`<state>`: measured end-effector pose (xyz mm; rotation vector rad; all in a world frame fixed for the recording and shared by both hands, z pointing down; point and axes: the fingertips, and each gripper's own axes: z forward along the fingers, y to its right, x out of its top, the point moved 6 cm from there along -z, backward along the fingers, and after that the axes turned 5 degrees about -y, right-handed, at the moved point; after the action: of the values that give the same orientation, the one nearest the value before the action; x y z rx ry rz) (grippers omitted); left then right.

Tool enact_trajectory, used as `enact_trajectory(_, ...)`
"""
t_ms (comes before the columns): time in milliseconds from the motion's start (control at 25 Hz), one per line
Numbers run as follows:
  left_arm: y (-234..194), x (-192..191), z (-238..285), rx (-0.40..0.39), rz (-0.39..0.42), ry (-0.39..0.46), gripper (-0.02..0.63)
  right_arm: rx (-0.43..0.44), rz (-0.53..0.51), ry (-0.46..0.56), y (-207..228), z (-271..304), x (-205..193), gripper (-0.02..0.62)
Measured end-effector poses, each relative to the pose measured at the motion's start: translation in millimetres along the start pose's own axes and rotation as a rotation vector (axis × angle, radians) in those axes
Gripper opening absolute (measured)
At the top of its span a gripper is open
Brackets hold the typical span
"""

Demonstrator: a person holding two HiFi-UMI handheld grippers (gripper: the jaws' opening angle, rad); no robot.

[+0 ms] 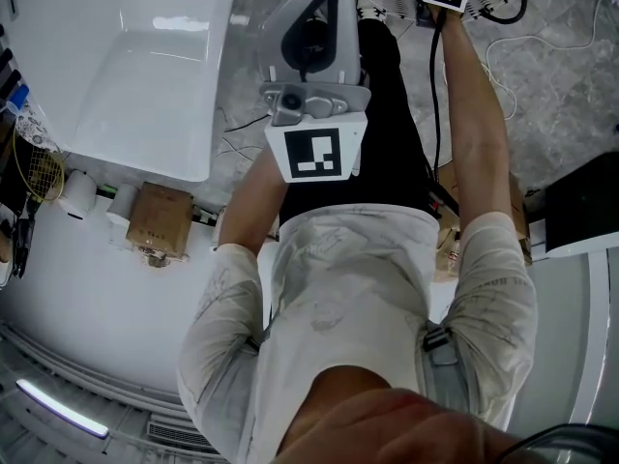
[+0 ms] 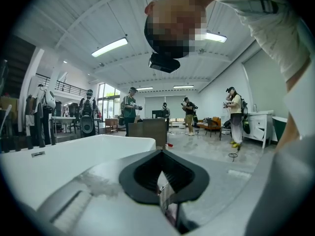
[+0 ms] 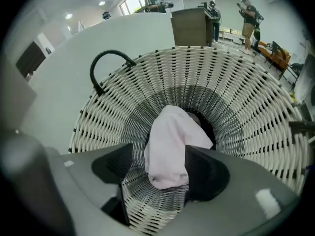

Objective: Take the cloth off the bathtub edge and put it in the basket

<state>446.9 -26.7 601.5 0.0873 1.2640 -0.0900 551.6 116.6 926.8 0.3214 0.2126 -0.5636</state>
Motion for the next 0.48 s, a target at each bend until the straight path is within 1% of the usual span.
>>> enact_trajectory(120,2,12,-6,0.019,0.001,0.013,0.002,0.010,-0.012,-0.028,-1,-5,-8,0.337)
enact_trajectory(240,1,27,-18,0.047,-0.011,0.015,0.002,0.023,-0.043,-0.031,-11,-24,-15,0.336)
enact_trajectory(480,-4,64,-41,0.147,-0.020,0.070,0.002,0.070,-0.148,0.030,-36,-68,3,0.336)
